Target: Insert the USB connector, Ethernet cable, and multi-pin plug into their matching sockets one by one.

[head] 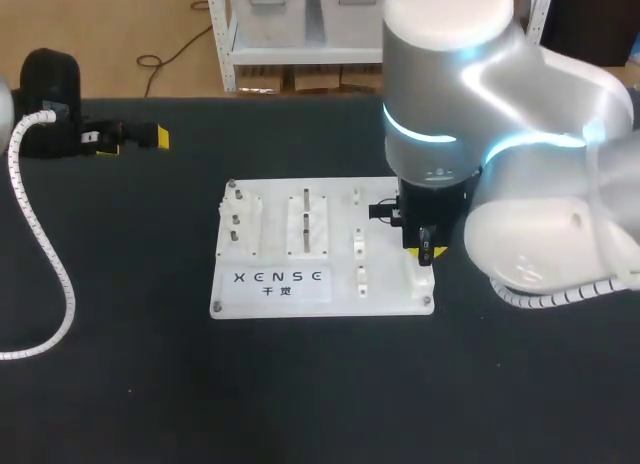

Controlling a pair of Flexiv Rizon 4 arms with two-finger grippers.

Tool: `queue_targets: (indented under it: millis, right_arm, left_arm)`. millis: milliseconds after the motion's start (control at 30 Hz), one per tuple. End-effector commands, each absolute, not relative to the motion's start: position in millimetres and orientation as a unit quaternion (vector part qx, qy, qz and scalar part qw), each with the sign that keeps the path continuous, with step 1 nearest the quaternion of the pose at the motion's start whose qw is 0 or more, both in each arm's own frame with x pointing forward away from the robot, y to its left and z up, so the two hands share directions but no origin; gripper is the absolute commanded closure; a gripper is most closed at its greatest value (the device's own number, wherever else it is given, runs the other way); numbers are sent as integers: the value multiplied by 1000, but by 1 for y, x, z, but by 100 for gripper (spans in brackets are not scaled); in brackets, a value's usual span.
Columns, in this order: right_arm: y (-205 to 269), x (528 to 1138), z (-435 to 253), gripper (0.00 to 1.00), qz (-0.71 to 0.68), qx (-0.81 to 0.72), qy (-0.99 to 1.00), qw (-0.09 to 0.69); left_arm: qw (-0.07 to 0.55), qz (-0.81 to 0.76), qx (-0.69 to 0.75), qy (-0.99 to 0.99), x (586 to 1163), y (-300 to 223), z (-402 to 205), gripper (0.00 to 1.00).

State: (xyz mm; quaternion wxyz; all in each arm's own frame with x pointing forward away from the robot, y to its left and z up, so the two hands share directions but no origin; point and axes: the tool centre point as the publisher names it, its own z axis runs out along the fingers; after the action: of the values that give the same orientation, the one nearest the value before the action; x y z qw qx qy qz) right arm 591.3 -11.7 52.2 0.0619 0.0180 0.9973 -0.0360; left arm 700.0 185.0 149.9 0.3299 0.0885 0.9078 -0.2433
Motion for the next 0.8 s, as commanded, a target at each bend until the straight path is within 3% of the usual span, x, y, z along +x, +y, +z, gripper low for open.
queue_targets:
  millis: [33, 267, 333, 367, 400, 433, 467, 800]
  right_arm:
    - [-18, 602, -35, 100, -31, 18, 998, 55]
    - [-15, 603, -27, 98, -20, 17, 998, 64]
    - [-15, 605, -17, 67, -14, 19, 997, 74]
    - [-15, 606, -12, 58, -13, 19, 996, 81]
    - [-15, 608, -6, 39, -13, 22, 996, 87]
    - [-15, 609, 0, 9, -10, 24, 995, 94]
    - [-16, 611, 6, 0, -9, 27, 995, 100]
    - [-24, 624, 59, 0, 9, 48, 988, 149]
  left_arm:
    - [330, -243, 88, 908, 700, 185, 150, 0]
    - [330, -243, 88, 908, 700, 185, 150, 0]
    - [330, -243, 88, 908, 700, 185, 150, 0]
    - [330, -243, 88, 908, 700, 185, 150, 0]
    - [330, -243, 88, 908, 700, 185, 150, 0]
    - [330, -243, 88, 908, 700, 185, 150, 0]
    - [330, -243, 88, 908, 700, 185, 150, 0]
    - [330, -243, 88, 908, 700, 185, 150, 0]
